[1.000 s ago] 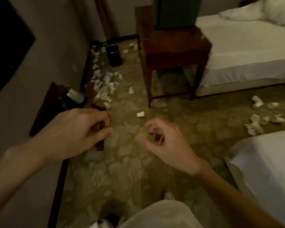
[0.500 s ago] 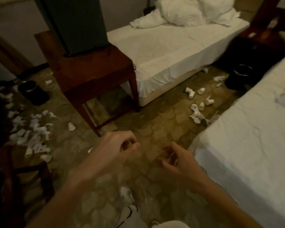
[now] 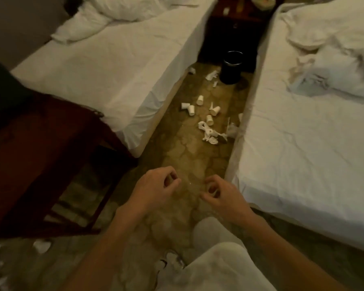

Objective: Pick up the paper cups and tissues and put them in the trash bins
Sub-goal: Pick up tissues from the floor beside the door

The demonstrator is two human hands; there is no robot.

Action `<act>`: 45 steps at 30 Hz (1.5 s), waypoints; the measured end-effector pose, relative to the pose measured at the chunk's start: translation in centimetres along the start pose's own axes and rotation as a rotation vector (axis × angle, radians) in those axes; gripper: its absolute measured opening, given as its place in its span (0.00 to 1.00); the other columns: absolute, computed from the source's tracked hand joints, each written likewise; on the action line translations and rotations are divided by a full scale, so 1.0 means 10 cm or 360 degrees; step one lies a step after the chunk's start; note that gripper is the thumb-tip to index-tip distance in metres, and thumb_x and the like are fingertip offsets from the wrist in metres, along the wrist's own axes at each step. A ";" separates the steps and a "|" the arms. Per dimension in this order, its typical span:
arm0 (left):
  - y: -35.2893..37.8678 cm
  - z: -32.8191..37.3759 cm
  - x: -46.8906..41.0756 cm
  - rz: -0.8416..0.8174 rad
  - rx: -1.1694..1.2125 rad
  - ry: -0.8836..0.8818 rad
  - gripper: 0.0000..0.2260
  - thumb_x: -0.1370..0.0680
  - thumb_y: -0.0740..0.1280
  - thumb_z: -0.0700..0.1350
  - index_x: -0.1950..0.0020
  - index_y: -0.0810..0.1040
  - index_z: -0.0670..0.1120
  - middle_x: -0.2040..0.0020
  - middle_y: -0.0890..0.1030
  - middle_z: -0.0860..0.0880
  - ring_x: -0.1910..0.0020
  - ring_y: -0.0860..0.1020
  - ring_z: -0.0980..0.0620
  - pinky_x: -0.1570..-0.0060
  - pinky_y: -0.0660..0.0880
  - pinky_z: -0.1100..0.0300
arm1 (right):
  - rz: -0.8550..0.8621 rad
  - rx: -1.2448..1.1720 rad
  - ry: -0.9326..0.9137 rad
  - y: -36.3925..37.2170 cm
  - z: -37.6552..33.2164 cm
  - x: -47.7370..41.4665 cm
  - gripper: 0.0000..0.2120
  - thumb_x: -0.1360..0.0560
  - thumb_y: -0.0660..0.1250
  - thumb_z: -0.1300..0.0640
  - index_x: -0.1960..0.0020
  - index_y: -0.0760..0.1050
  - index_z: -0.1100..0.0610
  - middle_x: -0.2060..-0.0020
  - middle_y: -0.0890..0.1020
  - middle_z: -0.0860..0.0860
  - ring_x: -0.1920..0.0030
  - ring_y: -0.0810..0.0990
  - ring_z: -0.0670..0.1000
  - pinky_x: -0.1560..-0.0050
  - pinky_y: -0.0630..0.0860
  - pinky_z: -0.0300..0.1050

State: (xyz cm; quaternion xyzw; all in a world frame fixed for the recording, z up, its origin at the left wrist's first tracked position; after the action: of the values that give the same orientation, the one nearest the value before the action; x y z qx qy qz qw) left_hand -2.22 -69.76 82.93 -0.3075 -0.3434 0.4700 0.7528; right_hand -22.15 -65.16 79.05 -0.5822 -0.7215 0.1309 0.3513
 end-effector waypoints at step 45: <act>4.49 -1.82 -8.84 -0.1414 0.0641 -0.0594 0.13 0.17 0.58 0.46 0.35 0.73 0.57 0.48 0.81 0.43 0.50 0.81 0.45 0.58 0.76 0.51 | 0.0292 -0.1142 0.1750 -0.30 4.46 -7.51 0.24 0.20 0.63 0.61 0.26 0.64 0.48 0.37 0.76 0.57 0.40 0.77 0.59 0.40 0.77 0.57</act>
State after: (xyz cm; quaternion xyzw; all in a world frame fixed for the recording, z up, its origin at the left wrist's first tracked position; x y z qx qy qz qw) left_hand -38.31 -136.99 17.05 0.1078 -0.4719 0.2089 0.8497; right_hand -48.13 -126.19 22.17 -0.7041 -0.3833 -0.4046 0.4401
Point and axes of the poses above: each hand's wrist, its own x-axis away from the middle knuckle, its own y-axis out of the palm, z = x × y, the point moved 4 cm from there along -x, towards the middle knuckle
